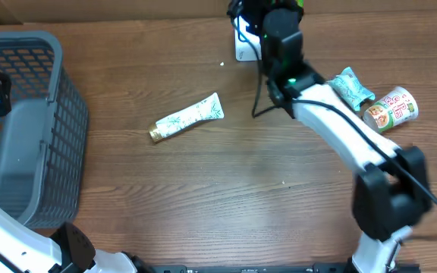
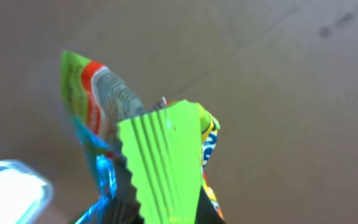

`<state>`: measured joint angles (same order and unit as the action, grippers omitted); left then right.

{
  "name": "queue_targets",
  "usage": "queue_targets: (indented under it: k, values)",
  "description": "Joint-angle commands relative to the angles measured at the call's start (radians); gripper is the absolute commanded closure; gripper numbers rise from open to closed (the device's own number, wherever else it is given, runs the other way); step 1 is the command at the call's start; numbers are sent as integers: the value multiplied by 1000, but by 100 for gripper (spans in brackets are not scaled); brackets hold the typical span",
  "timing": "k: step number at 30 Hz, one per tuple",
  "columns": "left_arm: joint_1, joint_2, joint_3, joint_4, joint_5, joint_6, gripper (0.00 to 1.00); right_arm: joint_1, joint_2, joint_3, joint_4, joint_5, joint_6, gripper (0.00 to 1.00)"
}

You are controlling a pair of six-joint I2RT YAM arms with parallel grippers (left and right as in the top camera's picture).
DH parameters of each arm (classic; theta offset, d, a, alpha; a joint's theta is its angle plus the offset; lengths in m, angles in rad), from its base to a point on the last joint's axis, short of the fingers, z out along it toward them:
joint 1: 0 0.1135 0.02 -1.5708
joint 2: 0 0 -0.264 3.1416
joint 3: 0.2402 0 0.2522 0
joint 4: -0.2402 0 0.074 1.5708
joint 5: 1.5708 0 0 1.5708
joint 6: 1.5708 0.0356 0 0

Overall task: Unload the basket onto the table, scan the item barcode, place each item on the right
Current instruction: 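Lift the snack bag and carry it to the scanner, then hold the snack bag in front of the scanner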

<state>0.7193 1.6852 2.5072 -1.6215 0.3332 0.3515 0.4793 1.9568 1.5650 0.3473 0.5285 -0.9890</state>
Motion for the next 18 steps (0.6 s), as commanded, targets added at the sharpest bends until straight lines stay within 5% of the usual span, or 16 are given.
queue_targets:
  k: [1, 5, 18]
  values:
    - [-6, -1, 0, 2, 14, 19, 0, -3, 153, 14, 345, 69, -365, 96]
    - [-6, -1, 0, 2, 14, 19, 1, -10, 304, 56, 433, -11, -533, 96]
    - [-6, -1, 0, 2, 14, 19, 0, -10, 395, 86, 438, -53, -531, 96]
